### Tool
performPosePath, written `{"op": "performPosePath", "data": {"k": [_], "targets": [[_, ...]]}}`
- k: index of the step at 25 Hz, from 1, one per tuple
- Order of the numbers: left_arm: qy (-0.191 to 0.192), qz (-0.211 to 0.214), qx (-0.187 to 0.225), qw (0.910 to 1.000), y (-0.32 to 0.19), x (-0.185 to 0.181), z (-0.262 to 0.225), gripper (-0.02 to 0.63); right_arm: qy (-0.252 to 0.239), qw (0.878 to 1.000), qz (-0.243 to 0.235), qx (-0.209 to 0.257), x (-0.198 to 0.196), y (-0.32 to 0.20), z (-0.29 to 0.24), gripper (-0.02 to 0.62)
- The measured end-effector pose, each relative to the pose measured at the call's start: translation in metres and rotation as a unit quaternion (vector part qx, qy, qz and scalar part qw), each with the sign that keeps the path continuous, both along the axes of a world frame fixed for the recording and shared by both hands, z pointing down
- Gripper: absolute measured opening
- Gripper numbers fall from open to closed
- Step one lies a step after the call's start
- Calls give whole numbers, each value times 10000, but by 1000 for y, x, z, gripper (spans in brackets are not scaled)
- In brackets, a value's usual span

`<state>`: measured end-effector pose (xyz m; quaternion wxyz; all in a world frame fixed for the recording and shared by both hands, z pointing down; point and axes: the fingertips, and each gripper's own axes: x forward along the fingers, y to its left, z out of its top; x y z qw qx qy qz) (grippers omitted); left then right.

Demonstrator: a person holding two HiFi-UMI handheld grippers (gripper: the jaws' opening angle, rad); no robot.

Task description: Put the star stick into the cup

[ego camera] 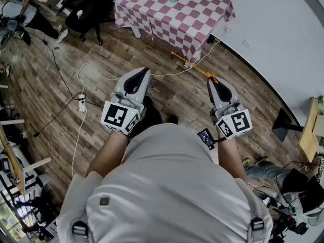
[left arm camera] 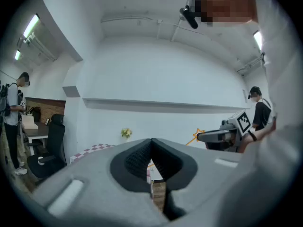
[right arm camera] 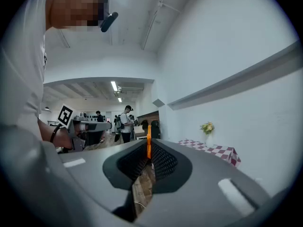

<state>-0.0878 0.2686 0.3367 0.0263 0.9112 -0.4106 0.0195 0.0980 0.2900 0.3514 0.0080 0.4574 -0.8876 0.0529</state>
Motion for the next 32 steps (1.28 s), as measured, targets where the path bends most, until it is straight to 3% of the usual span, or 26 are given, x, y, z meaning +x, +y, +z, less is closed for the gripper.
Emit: {"op": "performPosePath", "data": {"k": [20,32], "targets": [[82,-84,-181,9998,-57,-37,14,3,-10,9998,7,-203,-34,-62,9,28],[123,-52,-92,9999,-145,-112,7,3,72,9999,-21,-131,-108,-156,-4,28]]}}
